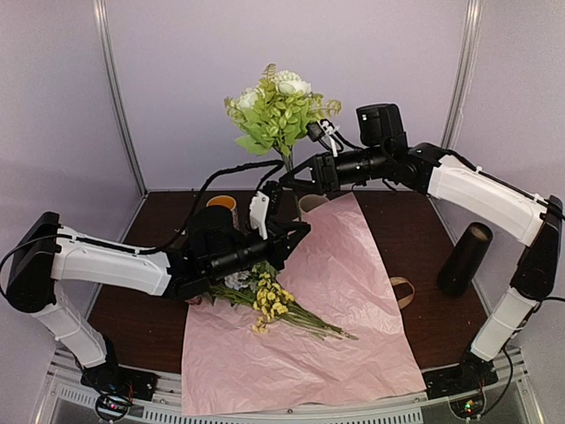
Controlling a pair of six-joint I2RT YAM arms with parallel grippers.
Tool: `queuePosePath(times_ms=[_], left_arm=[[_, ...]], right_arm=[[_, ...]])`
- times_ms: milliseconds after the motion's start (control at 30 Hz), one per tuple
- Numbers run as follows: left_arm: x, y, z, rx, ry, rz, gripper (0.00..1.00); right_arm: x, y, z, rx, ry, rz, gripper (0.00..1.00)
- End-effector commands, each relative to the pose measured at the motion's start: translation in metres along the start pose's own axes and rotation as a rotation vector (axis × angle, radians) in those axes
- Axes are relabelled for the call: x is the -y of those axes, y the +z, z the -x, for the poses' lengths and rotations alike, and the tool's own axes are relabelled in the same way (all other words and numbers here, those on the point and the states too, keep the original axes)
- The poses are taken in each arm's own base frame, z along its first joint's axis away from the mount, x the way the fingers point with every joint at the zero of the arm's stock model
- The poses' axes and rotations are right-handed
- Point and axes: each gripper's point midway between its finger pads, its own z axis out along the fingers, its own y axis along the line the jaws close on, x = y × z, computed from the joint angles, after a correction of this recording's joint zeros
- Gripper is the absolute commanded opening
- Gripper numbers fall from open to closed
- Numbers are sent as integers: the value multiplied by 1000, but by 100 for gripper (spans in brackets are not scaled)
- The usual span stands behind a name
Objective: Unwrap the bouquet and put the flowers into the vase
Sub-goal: Pass from the left arm to the right, then place the fake flower in the vase.
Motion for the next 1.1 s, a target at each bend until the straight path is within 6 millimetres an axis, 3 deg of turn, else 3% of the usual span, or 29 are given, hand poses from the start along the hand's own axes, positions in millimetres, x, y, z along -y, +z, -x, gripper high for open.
queuePosePath(times_ms=[0,233,300,400,500,667,800,1067], left_arm=[[9,1,24,52,14,-40,0],[10,2,21,43,7,-43,0],[6,1,20,37,1,-24,0],[-3,0,17,18,-2,28,36],[-7,-4,19,14,13,56,50],[-9,-4,13,-20,49,68,54],[-10,-2,9,-38,58,65,54],[-10,1,8,-44,47,65,54]], right_arm=[[-14,-3,28,66,-34,33,41],[-8,-4,36,84,-29,18,4],[-7,-7,38,90,-33,13,0],[-8,-21,46,109,-62,-1,0],[-12,-53,58,141,-130,-34,0],[-9,-125,56,179,-219,-163,0],[14,-169,35,196,-186,-278,0],[19,-233,-16,179,-151,-447,0]])
